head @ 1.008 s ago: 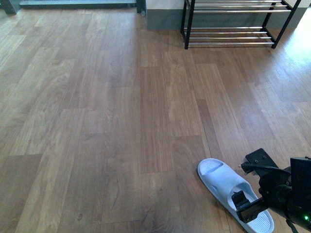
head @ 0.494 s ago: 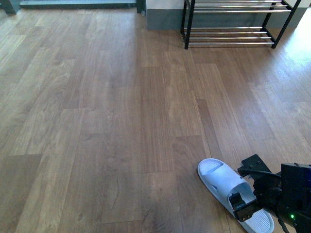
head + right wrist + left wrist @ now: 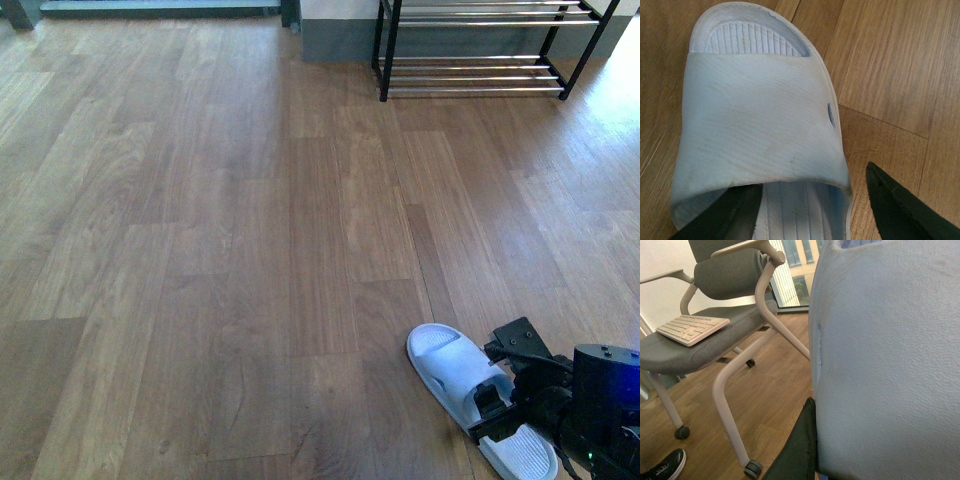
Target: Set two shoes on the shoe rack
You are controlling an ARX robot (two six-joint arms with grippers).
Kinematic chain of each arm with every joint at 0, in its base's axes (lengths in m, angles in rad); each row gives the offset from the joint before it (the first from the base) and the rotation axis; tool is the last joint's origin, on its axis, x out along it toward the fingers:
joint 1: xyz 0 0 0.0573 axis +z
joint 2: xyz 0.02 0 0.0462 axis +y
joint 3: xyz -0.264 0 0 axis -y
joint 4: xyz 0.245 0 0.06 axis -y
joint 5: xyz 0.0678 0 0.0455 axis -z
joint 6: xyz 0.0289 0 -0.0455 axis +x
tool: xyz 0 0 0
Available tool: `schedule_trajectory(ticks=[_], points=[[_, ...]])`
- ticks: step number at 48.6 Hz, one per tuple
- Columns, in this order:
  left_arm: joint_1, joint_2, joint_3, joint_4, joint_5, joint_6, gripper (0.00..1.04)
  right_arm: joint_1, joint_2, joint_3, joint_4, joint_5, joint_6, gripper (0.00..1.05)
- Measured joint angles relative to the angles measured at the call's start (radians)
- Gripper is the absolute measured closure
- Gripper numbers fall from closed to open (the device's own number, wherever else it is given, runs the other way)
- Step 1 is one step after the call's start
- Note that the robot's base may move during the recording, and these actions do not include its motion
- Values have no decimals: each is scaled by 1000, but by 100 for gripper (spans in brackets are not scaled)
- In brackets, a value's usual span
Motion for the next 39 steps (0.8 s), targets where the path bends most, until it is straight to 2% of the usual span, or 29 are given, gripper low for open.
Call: schedule_trajectory(ticks=[11,16,32,39], points=[[0,0,0,0,0,0,103,-14,9,27,2,10,39,90],[0,0,0,0,0,0,103,-10,4,24,3,29,52,101],[0,0,0,0,0,0,103,-7,-2,-5,22,36,71,103],[0,0,0,0,0,0,103,-19,-5,-20,64,60,25,103]])
